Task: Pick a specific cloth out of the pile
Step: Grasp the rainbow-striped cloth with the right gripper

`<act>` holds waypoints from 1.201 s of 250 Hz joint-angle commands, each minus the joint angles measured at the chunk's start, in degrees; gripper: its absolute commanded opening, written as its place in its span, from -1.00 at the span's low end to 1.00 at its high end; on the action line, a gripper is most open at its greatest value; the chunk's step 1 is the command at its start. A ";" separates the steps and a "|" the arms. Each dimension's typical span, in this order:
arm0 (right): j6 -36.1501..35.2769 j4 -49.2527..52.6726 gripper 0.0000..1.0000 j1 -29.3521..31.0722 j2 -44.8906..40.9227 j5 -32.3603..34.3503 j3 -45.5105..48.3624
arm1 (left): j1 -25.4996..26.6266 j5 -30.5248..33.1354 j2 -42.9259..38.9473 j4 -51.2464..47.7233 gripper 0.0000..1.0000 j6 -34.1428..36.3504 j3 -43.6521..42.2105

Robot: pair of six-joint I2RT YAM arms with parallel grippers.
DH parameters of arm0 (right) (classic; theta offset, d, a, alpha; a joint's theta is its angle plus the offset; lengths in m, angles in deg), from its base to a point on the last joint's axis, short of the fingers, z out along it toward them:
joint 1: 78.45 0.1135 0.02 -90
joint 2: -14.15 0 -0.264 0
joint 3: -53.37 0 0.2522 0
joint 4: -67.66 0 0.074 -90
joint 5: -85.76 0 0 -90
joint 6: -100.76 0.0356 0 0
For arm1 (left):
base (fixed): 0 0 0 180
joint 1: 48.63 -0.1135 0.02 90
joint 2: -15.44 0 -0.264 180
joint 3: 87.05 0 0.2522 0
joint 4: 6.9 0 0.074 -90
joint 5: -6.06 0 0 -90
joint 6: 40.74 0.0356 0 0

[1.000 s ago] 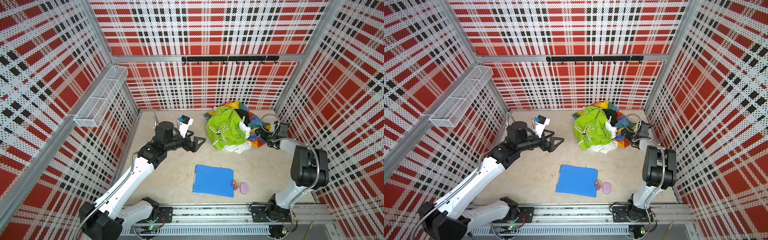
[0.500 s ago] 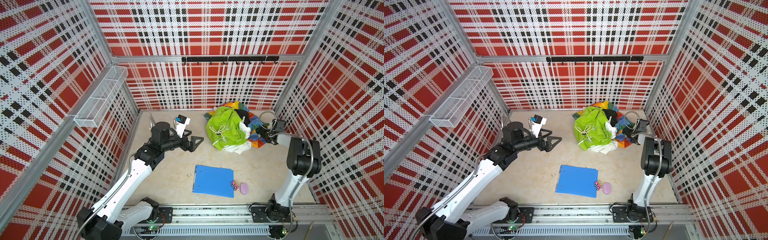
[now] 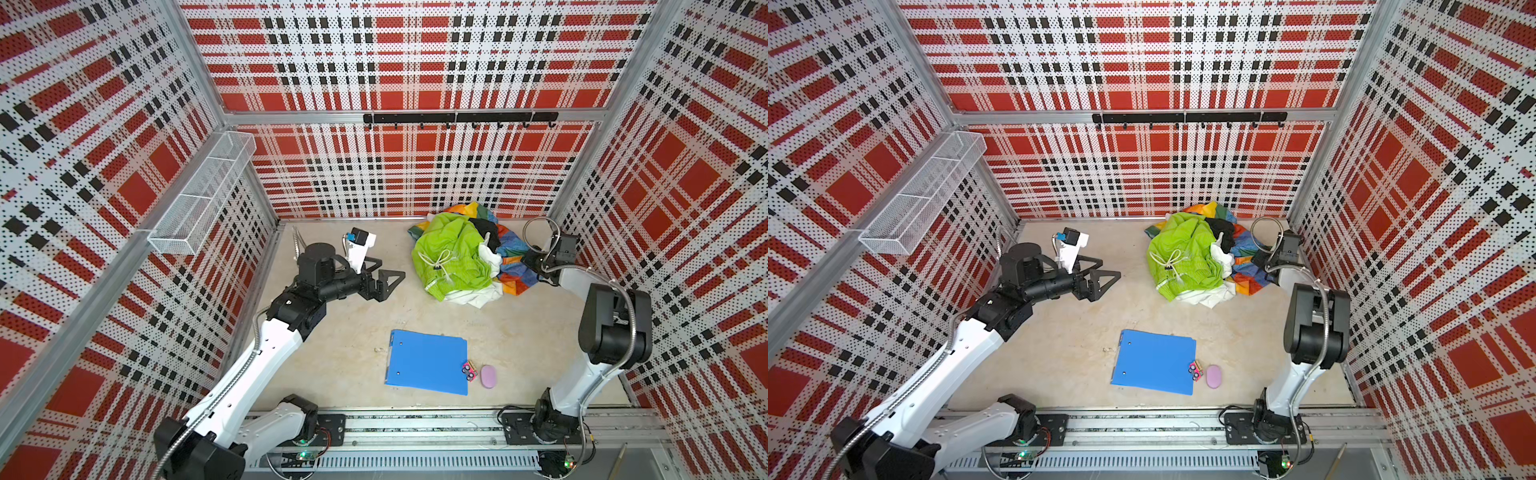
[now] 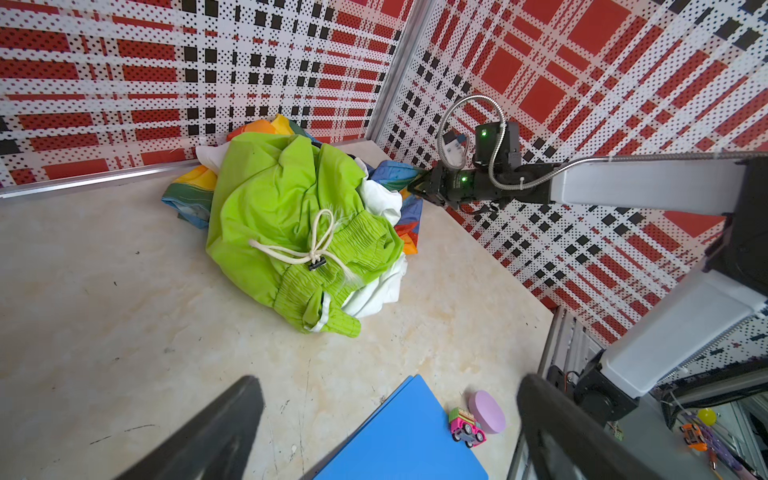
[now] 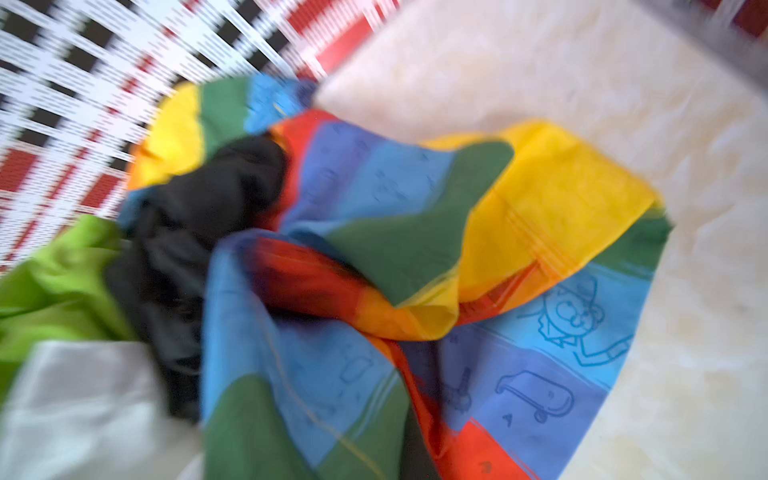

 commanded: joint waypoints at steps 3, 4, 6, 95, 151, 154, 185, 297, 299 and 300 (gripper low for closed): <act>-1.24 -0.44 -1.00 0.15 -3.41 0.88 -1.24 | -0.50 -1.11 0.14 1.92 0.98 -0.48 -0.71; -1.23 -0.44 -1.00 0.14 -3.45 0.88 -1.26 | -0.55 -1.07 0.09 1.90 0.98 -0.52 -0.71; -1.23 -0.37 -1.00 0.13 -3.59 0.88 -1.27 | -0.52 -1.05 0.13 1.96 0.98 -0.42 -0.65; -1.59 2.58 -1.00 0.70 -8.91 0.66 -4.66 | -0.67 -0.42 -0.73 1.35 0.98 0.25 -0.56; -1.94 4.29 -1.00 1.08 -10.80 -0.51 -7.37 | -0.58 -0.39 -1.18 1.98 0.98 0.23 -1.06; -1.89 4.39 -1.00 1.08 -10.87 -0.53 -7.53 | -0.57 -0.46 -1.18 1.95 0.98 0.19 -1.06; -1.43 4.58 -1.00 1.22 -11.83 -0.69 -8.36 | -0.59 -0.27 -1.23 1.92 0.98 0.15 -1.15; 0.17 3.79 -1.00 1.36 -15.90 -3.09 -9.18 | -0.52 -0.10 -1.44 1.95 0.98 0.31 -1.24; 0.15 3.79 -1.00 1.40 -16.00 -3.13 -9.23 | -0.58 -0.08 -1.44 1.93 0.98 0.32 -1.24; 0.16 3.79 -1.00 1.38 -16.03 -3.10 -9.21 | -0.54 -0.08 -1.44 1.91 0.98 0.28 -1.24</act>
